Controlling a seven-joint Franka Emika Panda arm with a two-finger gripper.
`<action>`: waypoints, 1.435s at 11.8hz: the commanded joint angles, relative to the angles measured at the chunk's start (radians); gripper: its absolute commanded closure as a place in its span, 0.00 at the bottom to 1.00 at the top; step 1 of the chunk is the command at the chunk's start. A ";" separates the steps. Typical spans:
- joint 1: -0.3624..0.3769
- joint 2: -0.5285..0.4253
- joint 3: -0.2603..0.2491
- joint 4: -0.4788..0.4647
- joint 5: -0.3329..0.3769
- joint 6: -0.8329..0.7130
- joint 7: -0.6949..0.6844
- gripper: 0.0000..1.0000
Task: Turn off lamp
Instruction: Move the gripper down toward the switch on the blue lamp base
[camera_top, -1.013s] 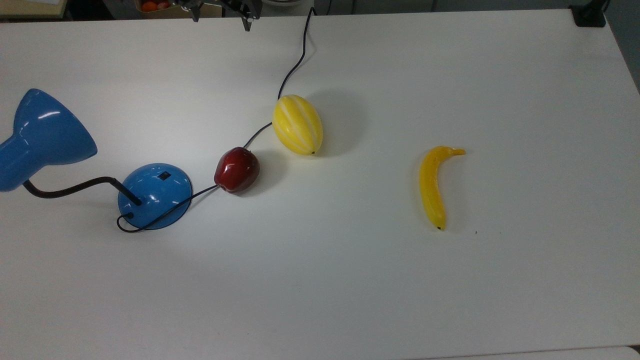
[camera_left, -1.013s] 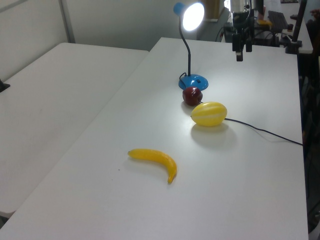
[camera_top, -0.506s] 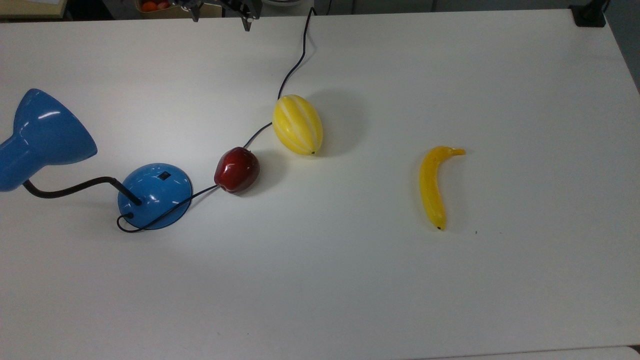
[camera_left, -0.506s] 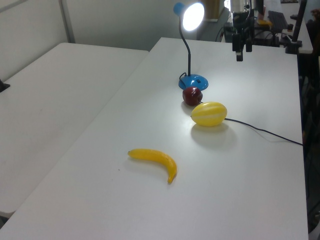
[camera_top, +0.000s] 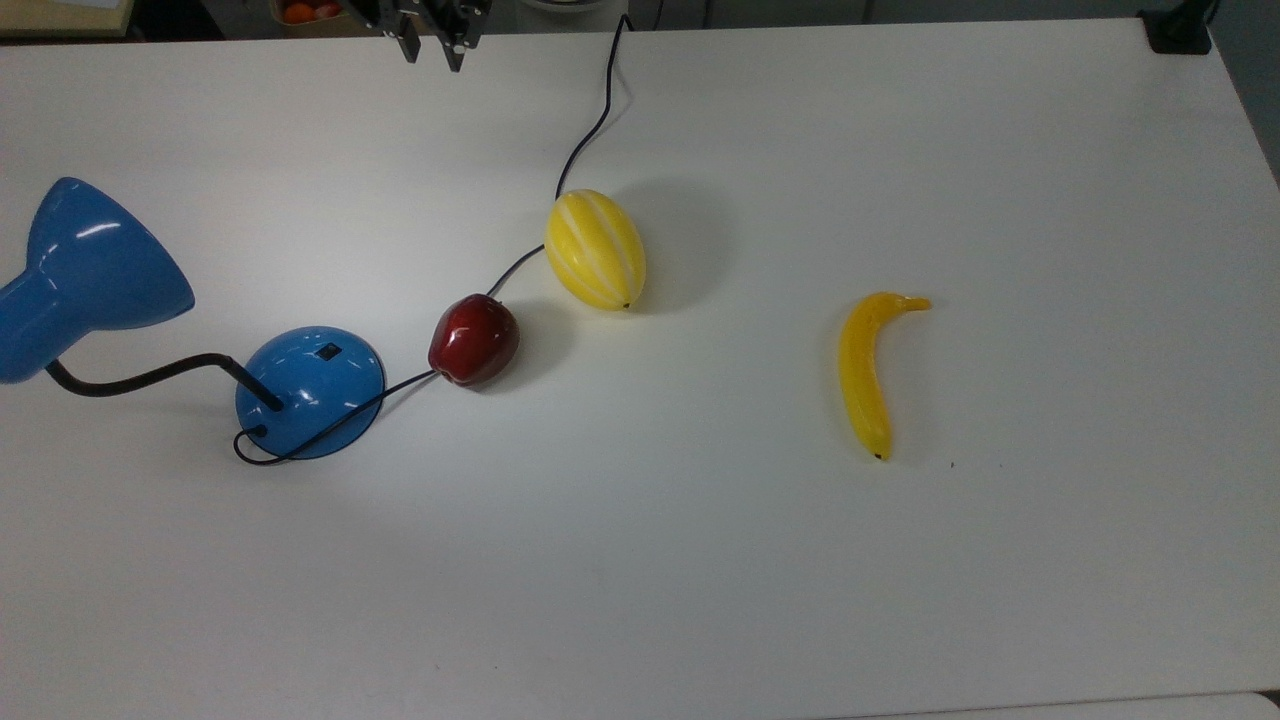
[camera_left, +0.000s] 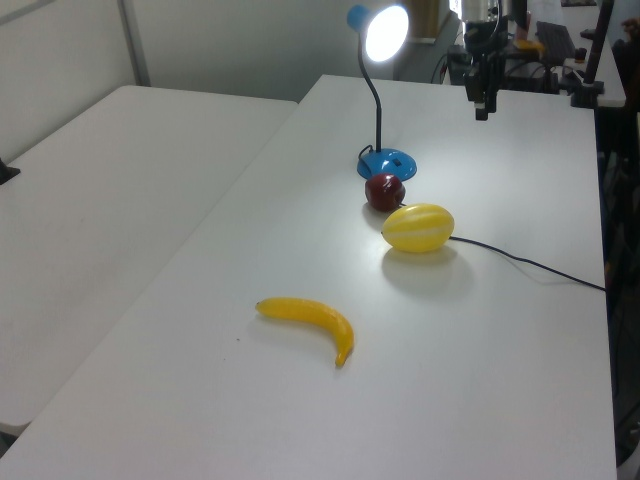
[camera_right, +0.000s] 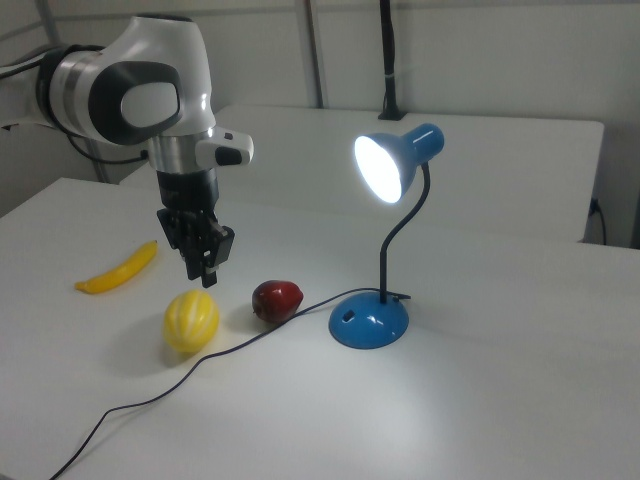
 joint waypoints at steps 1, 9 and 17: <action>-0.034 0.033 -0.004 0.002 0.012 0.105 -0.005 1.00; -0.106 0.249 -0.004 0.037 0.012 0.522 0.124 1.00; -0.120 0.449 -0.007 0.039 -0.012 0.894 0.230 1.00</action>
